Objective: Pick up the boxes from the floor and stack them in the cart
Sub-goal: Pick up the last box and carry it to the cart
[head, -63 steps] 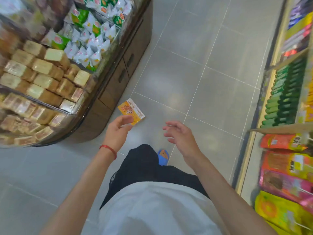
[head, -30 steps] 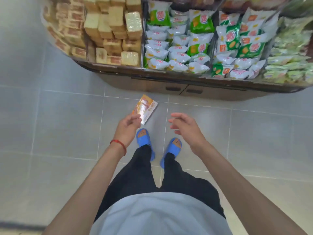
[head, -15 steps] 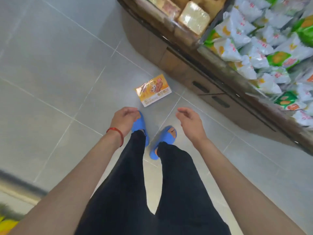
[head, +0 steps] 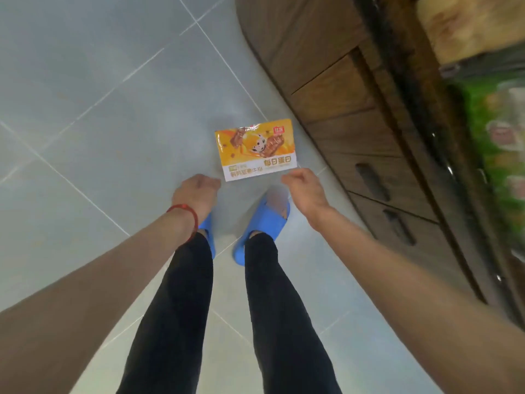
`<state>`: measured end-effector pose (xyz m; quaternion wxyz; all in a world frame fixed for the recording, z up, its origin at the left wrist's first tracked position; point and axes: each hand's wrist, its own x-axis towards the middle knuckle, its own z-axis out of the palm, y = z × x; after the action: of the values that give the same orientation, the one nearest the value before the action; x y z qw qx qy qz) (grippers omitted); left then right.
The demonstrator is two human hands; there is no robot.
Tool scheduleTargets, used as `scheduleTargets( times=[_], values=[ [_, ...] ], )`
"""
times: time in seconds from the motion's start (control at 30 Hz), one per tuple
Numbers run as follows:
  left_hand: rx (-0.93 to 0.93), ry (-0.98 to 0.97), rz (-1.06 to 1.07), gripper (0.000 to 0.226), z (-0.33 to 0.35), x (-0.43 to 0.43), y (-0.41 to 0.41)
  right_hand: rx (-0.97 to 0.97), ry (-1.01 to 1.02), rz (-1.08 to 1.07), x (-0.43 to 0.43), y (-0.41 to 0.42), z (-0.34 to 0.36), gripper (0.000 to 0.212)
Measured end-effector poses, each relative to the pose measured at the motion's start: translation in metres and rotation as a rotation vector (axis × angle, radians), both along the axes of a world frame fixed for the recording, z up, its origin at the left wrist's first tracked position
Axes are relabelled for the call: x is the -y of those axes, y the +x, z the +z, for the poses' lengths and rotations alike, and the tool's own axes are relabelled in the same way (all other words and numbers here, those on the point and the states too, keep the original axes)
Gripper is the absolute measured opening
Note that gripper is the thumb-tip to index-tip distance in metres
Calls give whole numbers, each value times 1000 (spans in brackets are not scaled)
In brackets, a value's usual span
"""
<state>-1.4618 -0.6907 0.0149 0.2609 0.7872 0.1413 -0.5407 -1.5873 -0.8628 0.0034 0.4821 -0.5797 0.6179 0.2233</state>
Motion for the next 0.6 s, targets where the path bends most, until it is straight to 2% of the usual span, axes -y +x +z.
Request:
scheduleTargets(
  times=[0.1,0.17,0.27,0.37,0.4,0.5,0.6],
  values=[
    [5,0,34,31,-57,10,6,-5,-64,97,14,10,-59,44],
    [14,11,90,27,-102,14,12,11,-133,149,22,15,-97,42],
    [17,-5,201,63,-168,24,18,46,-234,133,39,21,-151,37],
    [16,-65,244,82,-217,37,23,51,-261,87,50,28,-198,69],
    [2,-88,270,84,-230,41,26,56,-253,66,52,30,-212,72],
    [-51,-159,371,103,-270,48,34,81,-177,33,59,32,-240,45],
    [40,-188,303,95,-303,43,26,94,-140,22,62,35,-248,40]
  ],
)
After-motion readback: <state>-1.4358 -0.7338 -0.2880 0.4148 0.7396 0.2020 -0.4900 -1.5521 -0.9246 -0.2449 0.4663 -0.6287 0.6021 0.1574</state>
